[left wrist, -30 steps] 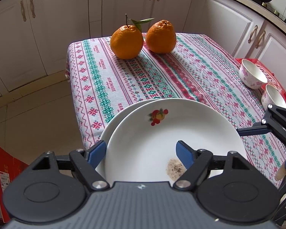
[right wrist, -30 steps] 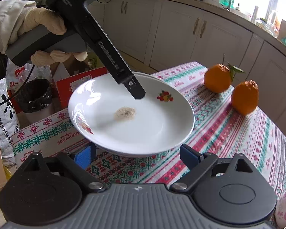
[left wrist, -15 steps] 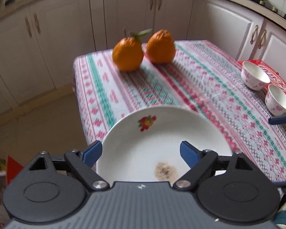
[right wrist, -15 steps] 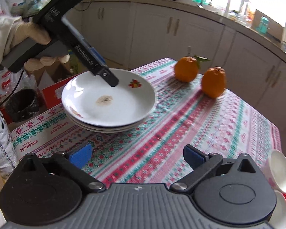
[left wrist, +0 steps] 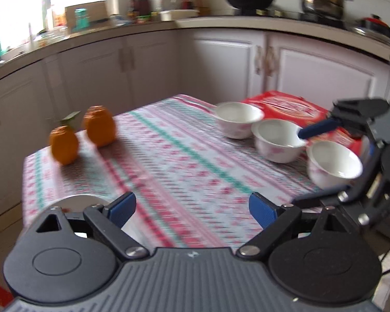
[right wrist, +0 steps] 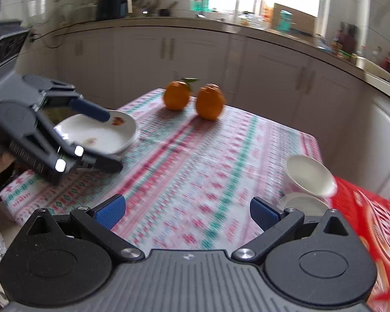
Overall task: Organize plates and bowls
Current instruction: 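Reach the right tool to a white flowered bowl and grasp its rim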
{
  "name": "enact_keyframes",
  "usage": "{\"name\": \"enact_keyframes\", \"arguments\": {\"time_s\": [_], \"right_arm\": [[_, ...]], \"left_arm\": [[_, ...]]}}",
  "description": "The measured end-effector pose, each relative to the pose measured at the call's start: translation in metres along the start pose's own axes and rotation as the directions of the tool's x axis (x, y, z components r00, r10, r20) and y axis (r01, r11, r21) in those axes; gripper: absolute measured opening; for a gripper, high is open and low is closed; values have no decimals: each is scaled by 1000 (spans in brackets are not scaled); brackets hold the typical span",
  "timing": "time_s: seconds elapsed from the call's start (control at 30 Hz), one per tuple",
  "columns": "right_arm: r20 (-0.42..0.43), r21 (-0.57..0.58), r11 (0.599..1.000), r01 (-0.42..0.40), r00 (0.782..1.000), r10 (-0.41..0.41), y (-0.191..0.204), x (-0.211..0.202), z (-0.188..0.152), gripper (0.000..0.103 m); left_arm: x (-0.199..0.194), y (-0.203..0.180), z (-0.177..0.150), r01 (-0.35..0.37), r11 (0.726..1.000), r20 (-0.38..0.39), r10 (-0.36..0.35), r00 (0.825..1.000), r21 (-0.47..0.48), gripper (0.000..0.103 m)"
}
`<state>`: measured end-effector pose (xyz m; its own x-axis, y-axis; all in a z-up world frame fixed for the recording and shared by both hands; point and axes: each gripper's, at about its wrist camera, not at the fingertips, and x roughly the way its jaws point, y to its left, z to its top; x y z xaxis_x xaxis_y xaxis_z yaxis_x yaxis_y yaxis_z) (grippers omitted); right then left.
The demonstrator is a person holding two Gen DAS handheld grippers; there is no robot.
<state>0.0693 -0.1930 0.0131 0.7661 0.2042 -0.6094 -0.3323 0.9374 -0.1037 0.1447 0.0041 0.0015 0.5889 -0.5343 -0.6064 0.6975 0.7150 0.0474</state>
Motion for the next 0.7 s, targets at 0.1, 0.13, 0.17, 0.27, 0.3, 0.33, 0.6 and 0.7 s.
{"name": "enact_keyframes", "arguments": {"time_s": [0.1,0.13,0.17,0.27,0.3,0.33,0.6,0.7], "right_arm": [[5,27,999,42,999,-42,-15,-15,-14,103],[7,40,998,56,998,-56,-20,-20,-18,103],[7,56,996,66,998,-66,-26,-24,-23,103],[0,104,990,94,995,-95,-42,-34,-38,103],[-2,119,988,103,995,-103,-48,-36,-44,103],[-5,135,985,110,994,-110,-54,-39,-49,103],[-42,249,955,160,987,-154,-93,-51,-84,103],[-55,272,948,166,986,-157,-102,-52,-92,103]], "left_arm": [[9,-27,-2,39,999,10,-39,999,14,94],[11,-36,-3,48,999,14,-48,999,20,94],[14,-45,-3,53,998,18,-54,998,23,93],[21,-73,-6,73,996,25,-75,997,60,94],[23,-82,-7,70,994,26,-72,997,83,94],[25,-91,-8,65,993,33,-69,997,103,94],[43,-145,-11,127,980,40,-135,990,152,93],[53,-160,-10,155,976,38,-163,986,154,93]]}}
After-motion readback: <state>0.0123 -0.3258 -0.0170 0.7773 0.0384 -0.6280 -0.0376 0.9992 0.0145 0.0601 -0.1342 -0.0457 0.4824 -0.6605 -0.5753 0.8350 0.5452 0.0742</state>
